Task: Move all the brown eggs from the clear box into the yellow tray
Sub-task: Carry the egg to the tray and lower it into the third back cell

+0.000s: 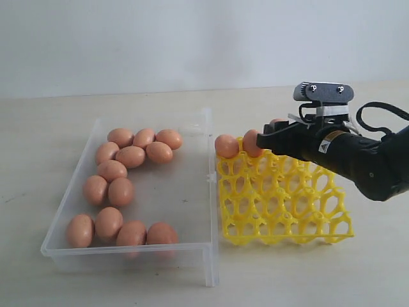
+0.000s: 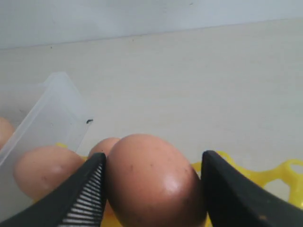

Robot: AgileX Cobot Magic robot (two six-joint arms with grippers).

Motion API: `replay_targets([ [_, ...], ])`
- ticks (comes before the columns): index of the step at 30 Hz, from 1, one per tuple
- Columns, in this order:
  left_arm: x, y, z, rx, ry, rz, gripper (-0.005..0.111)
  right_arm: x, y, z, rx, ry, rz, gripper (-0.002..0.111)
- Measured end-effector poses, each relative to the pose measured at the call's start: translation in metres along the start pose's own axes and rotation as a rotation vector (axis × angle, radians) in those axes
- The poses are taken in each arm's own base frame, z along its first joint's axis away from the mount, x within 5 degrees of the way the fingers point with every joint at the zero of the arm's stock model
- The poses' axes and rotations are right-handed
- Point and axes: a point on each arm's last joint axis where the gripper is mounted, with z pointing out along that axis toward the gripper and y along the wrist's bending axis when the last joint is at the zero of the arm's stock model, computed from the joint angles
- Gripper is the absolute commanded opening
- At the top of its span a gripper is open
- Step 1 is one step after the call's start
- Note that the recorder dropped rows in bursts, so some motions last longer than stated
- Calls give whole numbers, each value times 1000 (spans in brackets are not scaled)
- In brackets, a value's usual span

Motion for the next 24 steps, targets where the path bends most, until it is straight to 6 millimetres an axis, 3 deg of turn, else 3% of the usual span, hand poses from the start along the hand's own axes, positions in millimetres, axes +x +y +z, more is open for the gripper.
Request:
replay_targets([
  [9,0,0,0,0,0,0,0,9,-2,5,0,20,-60,4],
  [11,0,0,0,0,0,0,0,10,-2,5,-3,28,-89,16],
  [12,0,0,0,0,0,0,0,10,-2,5,-3,30,-94,29],
  [13,0,0,0,0,0,0,0,11,-3,5,0,35,-98,35],
  [14,0,0,0,0,0,0,0,11,-3,5,1,40,-98,51],
  [17,0,0,0,0,0,0,0,12,-4,5,4,53,-99,75],
  [21,0,0,0,0,0,0,0,12,-4,4,6,60,-99,74],
  [24,0,0,0,0,0,0,0,-4,0,-6,7,45,-102,74],
])
